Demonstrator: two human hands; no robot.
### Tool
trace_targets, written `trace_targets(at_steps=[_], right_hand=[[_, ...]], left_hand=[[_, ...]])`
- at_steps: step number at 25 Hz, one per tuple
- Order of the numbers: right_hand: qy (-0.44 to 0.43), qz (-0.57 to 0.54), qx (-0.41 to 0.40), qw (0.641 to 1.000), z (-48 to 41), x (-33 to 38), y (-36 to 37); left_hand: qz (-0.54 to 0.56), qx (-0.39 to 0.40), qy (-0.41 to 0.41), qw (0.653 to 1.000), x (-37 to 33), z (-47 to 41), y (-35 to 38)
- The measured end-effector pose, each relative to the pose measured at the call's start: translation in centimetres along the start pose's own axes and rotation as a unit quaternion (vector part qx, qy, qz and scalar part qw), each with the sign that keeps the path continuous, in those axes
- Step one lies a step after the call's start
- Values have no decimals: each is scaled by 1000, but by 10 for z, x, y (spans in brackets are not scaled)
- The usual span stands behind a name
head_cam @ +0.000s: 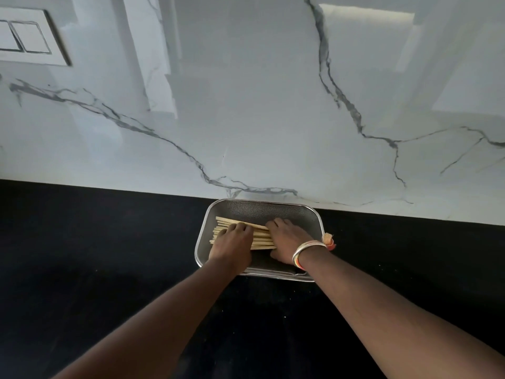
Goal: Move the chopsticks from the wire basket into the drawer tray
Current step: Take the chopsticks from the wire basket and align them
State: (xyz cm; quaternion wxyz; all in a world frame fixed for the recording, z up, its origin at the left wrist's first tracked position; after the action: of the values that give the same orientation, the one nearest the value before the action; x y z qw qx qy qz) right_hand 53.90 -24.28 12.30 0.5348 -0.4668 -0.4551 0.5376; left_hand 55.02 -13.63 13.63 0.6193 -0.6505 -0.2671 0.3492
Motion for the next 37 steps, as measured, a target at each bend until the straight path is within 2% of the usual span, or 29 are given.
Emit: trace_targets(at_steps=[4, 6, 7, 9, 11, 13, 14, 15, 17, 19, 21, 24, 26, 27, 28, 31, 32, 34, 37], right_hand=[[22, -24, -8, 999, 2, 1, 1], [33, -39, -15, 999, 4, 0, -2], [41, -54, -21, 997, 5, -2, -4], [67, -93, -30, 993, 10, -9, -10], [100, -143, -59, 983, 17, -18, -20], [131, -218, -113, 960, 25, -24, -38], [140, -268, -147, 942, 30, -24, -49], [145, -321, -175, 919, 35, -22, -58], [125, -412, -205, 879, 51, -9, -71], [82, -451, -218, 862, 75, 12, -74], [76, -491, -245, 833, 103, 22, -74], [132, -573, -293, 754, 146, 22, -67], [160, -633, -306, 692, 170, 20, -46], [170, -641, -303, 684, 181, 21, -33], [178, -626, -294, 700, 190, 23, -21], [203, -499, -249, 805, 197, 25, 12], [204, -482, -235, 819, 197, 26, 17], [201, -500, -224, 812, 199, 27, 16], [194, -481, -259, 815, 211, 26, -5]], left_hand=[[15, -76, -43, 996, 9, 5, -15], [103, -123, -84, 984, 19, 9, -26], [179, -150, -116, 965, 27, 12, -33], [339, -205, -200, 896, 44, 25, -42], [483, -225, -297, 793, 55, 39, -37], [622, -187, -341, 680, 50, 38, -23], [677, -163, -329, 638, 42, 32, -23], [720, -144, -294, 612, 31, 26, -30], [774, -116, -210, 586, 9, 17, -51], [783, -119, -140, 595, -14, 20, -85], [765, -138, -94, 622, -39, 30, -114], [692, -192, -40, 695, -77, 60, -142], [666, -206, -5, 717, -101, 85, -137], [658, -205, 0, 725, -108, 97, -124], [654, -193, -2, 731, -112, 106, -106], [632, -132, -12, 764, -123, 123, -57], [626, -128, -15, 769, -124, 126, -50], [627, -142, -18, 766, -126, 130, -54], [644, -169, 4, 746, -131, 137, -77]])
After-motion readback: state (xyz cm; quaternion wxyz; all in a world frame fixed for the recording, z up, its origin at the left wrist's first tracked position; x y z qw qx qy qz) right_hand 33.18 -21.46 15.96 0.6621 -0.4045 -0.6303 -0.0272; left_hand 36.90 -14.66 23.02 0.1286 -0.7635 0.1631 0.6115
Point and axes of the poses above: each hand's wrist, its own z-axis away from the middle knuckle, its own y-axis out of the palm, x = y × z, the point moved 10 cm from there along -z, towards the middle knuckle, and after that the axes turned 2 degrees about y, right-handed, at the moved point
